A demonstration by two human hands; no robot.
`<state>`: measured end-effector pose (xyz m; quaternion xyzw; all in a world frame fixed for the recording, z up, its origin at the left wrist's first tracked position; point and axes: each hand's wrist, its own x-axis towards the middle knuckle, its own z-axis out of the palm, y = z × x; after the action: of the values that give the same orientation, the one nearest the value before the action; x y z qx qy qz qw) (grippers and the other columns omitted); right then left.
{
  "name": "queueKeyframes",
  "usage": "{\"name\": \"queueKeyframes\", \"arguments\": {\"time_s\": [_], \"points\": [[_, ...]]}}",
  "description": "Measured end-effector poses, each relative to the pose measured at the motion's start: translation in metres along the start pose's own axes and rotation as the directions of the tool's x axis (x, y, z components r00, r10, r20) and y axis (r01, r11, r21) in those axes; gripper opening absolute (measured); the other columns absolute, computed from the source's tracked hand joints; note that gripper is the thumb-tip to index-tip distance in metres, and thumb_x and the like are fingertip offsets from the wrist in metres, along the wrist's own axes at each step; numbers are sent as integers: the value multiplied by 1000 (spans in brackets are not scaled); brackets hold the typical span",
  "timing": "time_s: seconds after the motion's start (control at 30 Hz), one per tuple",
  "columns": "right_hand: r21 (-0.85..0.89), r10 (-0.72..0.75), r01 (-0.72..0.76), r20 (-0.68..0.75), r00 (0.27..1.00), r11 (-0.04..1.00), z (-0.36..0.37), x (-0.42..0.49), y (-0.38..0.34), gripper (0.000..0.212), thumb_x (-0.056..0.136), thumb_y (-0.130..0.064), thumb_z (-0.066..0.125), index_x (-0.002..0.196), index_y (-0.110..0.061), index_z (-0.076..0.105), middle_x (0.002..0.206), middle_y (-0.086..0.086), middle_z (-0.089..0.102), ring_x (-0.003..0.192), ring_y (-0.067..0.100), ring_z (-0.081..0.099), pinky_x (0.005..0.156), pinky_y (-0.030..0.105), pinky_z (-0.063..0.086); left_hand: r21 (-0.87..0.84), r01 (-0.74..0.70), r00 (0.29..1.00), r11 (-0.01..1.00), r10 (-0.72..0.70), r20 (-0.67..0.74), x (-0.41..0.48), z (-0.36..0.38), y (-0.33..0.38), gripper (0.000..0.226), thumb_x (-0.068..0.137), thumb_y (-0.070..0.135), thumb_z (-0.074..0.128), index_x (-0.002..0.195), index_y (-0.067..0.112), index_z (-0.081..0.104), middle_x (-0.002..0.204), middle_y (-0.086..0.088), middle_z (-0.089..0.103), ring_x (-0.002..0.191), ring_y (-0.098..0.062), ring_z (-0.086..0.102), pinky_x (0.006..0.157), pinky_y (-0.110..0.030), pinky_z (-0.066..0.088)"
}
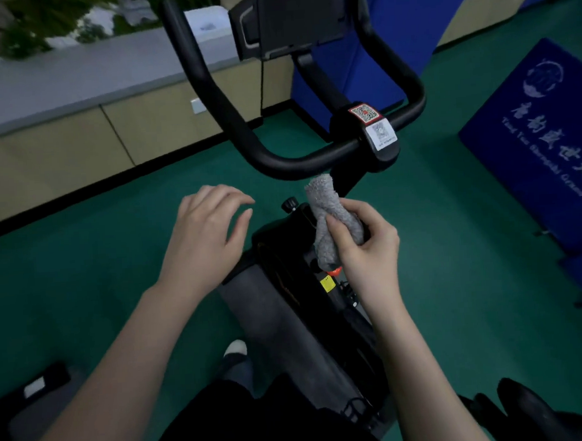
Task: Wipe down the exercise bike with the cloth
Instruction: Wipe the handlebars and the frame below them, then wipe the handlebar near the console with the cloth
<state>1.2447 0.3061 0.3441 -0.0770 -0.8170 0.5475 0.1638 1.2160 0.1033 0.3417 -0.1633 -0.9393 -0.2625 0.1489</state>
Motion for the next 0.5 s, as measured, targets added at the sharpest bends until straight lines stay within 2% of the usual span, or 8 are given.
{"name": "queueKeyframes", "arguments": {"time_s": [0.17, 0.37, 0.5], "points": [[43, -28, 24, 97, 995, 999, -16, -22, 7, 17, 82, -17, 65, 99, -19, 70, 97, 0, 70, 89, 10, 65, 80, 26, 50, 65, 77, 997, 995, -77, 6, -45, 3, 23, 17, 94, 18, 56, 107, 10, 64, 106, -1, 63, 103, -22, 53, 93, -39, 35], [83, -76, 56, 262, 962, 995, -11, -44, 6, 18, 86, -10, 67, 102, -14, 70, 102, 4, 70, 96, 18, 66, 88, 39, 53, 174, 245, 969, 954, -246, -17, -107, -10, 32, 22, 94, 21, 57, 111, 10, 63, 108, -2, 65, 105, -24, 55, 94, -40, 35], [136, -139, 91, 399, 907, 987, 13, -60, -6, 18, 86, -7, 67, 102, -17, 69, 101, 3, 70, 94, 16, 66, 85, 31, 53, 252, 400, 916, 881, -396, -70, -152, -28, 22, 27, 93, 25, 58, 115, 10, 62, 110, -4, 65, 109, -26, 56, 96, -40, 34]]}}
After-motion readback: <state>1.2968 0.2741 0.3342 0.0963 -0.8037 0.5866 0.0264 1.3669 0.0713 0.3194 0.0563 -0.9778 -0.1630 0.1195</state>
